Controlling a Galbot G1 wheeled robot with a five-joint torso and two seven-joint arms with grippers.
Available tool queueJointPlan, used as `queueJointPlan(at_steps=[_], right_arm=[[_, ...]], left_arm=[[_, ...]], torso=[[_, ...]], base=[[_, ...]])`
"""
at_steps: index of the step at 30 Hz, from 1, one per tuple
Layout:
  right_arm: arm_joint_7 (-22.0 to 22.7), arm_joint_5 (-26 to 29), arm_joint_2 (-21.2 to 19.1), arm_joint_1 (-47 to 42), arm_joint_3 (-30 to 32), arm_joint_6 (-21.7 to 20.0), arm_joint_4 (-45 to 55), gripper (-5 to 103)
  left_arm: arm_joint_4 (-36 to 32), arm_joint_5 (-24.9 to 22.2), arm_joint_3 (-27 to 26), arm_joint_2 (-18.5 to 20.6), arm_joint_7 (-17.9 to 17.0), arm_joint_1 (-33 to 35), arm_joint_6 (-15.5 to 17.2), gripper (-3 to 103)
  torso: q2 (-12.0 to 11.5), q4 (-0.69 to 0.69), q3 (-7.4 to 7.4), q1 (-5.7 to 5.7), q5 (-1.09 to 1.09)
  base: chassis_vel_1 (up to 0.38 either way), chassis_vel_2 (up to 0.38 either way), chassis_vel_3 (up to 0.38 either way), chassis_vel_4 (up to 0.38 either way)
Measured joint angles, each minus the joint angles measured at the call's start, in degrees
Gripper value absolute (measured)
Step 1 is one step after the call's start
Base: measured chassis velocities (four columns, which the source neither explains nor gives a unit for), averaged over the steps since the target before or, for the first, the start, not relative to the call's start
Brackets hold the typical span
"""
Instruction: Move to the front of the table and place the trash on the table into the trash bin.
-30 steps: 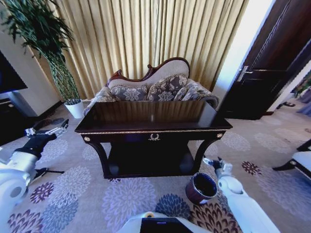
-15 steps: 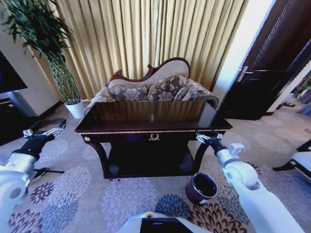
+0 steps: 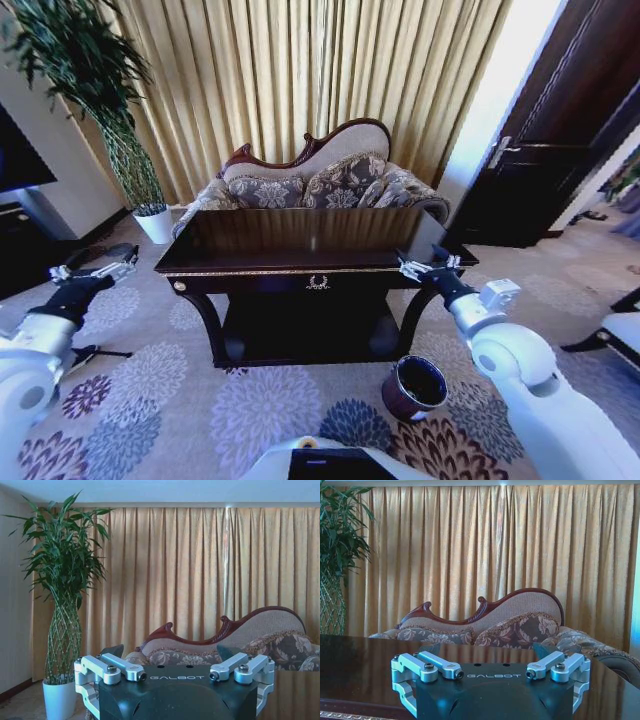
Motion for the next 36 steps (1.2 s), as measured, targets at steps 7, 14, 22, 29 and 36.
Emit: queueJointPlan(at_steps=[7, 14, 22, 29, 36], right_arm=[[-0.01, -0.01, 0.2, -0.53, 0.28, 0.0, 0.41, 100], [-0.01, -0.07, 0.36, -1.23, 0.55, -0.03, 1.51, 100], [-0.01, -0.15, 0.71, -2.44, 1.42, -0.03, 2.32, 100], [-0.01, -0.16, 0.81, -2.85, 1.86, 0.06, 2.49, 100], [0.06, -0.33, 1.19, -3.25, 1.88, 0.12, 3.04, 100]], left_arm=[[0.17, 0.09, -0.15, 0.02, 0.24, 0.54, 0.02, 100], [0.2, 0.1, -0.37, 0.18, 0.3, 0.76, -0.02, 100], [0.09, 0.1, -0.4, 0.18, 0.35, 1.07, -0.12, 100], [0.11, 0.1, -0.19, 0.2, 0.38, 1.01, -0.13, 100], [0.28, 0.08, -0.16, 0.23, 0.43, 1.02, -0.17, 100]], torso=[[0.0, 0.0, 0.0, 0.0, 0.0], [0.0, 0.0, 0.0, 0.0, 0.0], [0.0, 0.0, 0.0, 0.0, 0.0], [0.0, 0.0, 0.0, 0.0, 0.0], [0.0, 0.0, 0.0, 0.0, 0.0]], base=[[0.03, -0.036, -0.028, 0.024], [0.092, -0.087, -0.095, 0.093], [0.114, -0.121, -0.12, 0.113], [0.126, -0.124, -0.121, 0.134], [0.154, -0.164, -0.162, 0.152]])
